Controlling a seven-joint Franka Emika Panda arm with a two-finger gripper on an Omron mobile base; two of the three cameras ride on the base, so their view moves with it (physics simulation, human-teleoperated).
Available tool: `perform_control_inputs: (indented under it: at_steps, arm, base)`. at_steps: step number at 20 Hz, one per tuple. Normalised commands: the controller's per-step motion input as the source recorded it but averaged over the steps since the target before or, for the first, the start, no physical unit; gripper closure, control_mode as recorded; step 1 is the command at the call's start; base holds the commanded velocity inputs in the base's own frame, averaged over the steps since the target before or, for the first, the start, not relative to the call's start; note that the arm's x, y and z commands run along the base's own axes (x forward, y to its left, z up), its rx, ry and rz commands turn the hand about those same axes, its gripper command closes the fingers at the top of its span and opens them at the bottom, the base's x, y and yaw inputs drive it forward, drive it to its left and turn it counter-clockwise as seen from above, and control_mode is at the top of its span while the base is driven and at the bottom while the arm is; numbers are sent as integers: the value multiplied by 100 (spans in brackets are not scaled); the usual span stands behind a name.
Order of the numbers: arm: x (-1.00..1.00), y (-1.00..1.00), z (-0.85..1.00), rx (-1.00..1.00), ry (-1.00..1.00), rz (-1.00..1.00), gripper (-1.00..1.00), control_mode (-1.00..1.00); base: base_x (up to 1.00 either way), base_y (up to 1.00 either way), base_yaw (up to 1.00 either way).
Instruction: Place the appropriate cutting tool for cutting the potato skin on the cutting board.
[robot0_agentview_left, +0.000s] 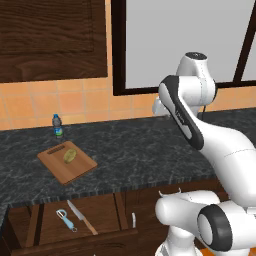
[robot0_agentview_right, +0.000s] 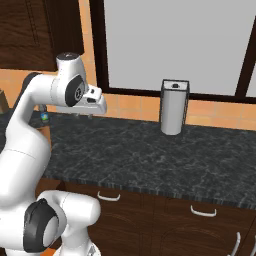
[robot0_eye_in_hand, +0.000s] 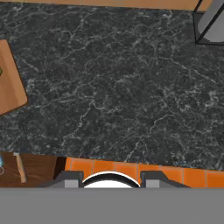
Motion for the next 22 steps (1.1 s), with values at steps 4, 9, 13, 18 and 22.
perform_control_inputs:
  at_steps: [4,9,13,18,22]
  arm:
    - [0,6,-3,6,0,0,-100,-100]
    - [0,44,-21,17,0,0,-100,-100]
    - [0,51,-23,20,0,0,-100,-100]
    - [0,65,-21,19,0,0,-100,-100]
    - [0,59,-13,14,0,0,-100,-100]
  base:
    - [0,0,0]
    - [0,0,0]
    - [0,0,0]
    - [0,0,0]
    - [0,0,0]
